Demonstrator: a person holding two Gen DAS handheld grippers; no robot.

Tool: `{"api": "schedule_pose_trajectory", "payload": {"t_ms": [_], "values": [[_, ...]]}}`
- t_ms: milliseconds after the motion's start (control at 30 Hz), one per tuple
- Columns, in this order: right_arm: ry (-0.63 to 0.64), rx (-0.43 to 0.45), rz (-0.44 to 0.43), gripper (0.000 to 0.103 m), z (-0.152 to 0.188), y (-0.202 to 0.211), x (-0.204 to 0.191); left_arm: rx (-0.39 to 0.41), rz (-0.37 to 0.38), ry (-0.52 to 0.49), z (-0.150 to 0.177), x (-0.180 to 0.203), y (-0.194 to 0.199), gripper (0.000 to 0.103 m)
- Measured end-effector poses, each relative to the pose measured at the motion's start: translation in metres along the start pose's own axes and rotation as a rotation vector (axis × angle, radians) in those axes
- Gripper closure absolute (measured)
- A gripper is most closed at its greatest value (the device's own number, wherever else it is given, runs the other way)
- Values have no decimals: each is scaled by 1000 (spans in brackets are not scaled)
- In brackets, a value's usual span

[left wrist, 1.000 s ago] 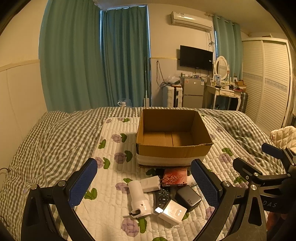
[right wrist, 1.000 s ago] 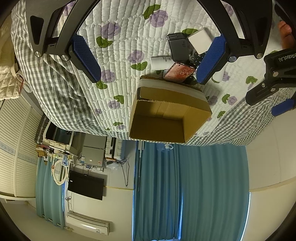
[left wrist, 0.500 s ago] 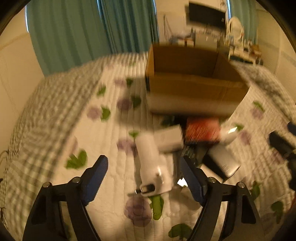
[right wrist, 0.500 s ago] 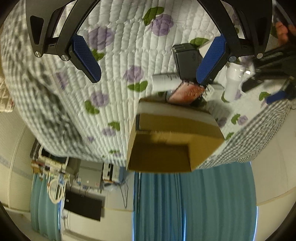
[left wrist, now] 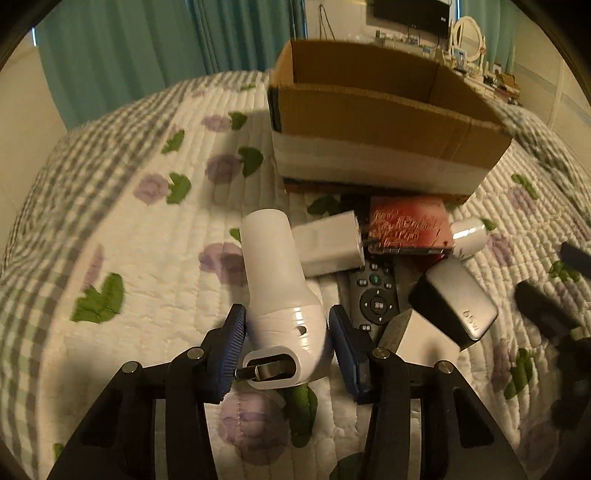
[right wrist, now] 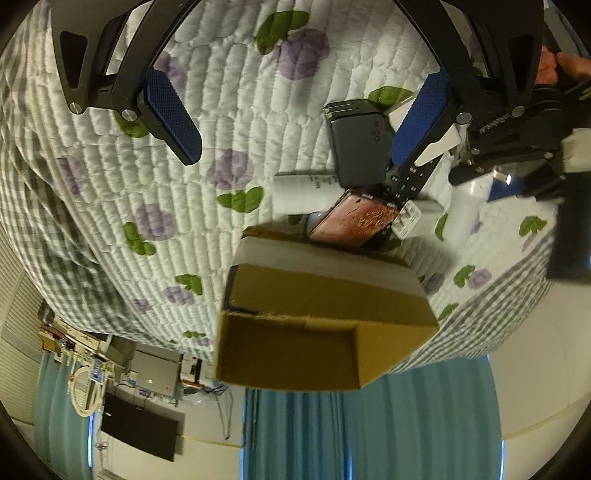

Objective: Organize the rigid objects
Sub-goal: 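Grasp the white hair dryer with left tool while right grasps black charger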

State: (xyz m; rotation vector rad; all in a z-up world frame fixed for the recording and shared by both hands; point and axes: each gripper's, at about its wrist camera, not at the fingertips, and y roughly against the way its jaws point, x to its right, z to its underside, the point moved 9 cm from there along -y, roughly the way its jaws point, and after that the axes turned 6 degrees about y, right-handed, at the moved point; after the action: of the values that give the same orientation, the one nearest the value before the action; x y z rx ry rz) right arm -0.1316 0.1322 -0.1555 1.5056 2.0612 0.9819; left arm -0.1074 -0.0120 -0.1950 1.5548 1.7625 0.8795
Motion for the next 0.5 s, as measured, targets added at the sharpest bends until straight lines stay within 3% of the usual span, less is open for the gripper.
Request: {"api": "schedule_pose_trajectory", "payload": {"t_ms": [133, 233, 500], "values": [[17, -35, -51, 16, 1, -14, -16, 35, 25, 8, -8, -3, 20, 56], [30, -69, -90, 22, 3, -27, -29, 49, 26, 6, -13, -7, 22, 56], [48, -182, -76, 41, 20, -64, -37, 52, 59, 13, -14, -10, 18, 56]]}}
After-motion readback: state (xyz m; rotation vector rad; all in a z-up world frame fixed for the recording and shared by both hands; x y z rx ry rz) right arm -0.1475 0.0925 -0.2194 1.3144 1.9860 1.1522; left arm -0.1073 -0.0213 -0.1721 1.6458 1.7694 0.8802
